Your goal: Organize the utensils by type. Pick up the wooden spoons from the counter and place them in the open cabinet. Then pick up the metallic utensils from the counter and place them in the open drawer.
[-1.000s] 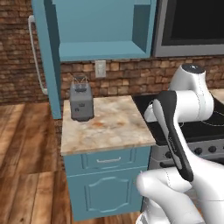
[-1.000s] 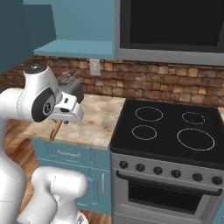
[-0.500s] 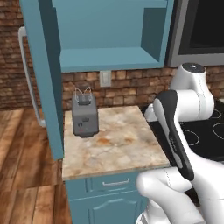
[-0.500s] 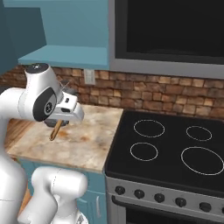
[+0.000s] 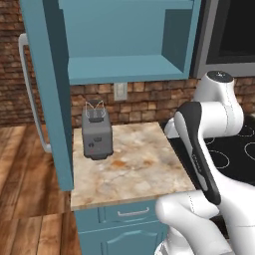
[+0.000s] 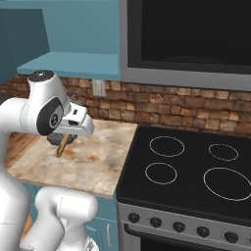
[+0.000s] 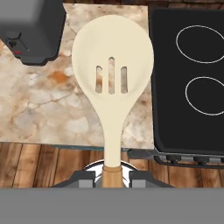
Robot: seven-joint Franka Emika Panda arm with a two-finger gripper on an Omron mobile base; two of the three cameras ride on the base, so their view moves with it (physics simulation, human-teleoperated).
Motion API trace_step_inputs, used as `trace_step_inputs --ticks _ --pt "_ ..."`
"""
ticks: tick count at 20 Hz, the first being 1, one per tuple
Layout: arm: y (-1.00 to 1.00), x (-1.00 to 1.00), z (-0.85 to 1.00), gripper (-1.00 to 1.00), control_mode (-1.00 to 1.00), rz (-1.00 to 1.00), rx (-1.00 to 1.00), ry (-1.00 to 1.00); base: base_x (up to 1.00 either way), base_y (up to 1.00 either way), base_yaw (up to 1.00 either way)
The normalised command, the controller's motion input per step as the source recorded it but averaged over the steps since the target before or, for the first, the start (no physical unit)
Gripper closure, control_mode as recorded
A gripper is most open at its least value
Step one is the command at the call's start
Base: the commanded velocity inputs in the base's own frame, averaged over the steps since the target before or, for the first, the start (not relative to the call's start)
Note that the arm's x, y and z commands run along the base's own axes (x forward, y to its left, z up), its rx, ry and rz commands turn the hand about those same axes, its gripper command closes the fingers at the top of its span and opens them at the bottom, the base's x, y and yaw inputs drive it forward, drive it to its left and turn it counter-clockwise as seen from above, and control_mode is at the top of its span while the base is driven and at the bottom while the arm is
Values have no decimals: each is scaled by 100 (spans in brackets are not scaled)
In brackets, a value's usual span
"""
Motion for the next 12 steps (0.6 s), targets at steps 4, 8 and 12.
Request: trace_step_inputs --ticks 4,8,12 --pt "0 0 0 100 100 0 0 0 34 0 0" --pt "0 0 0 100 100 0 0 0 19 1 0" --pt "0 0 0 100 -100 0 0 0 0 0 0"
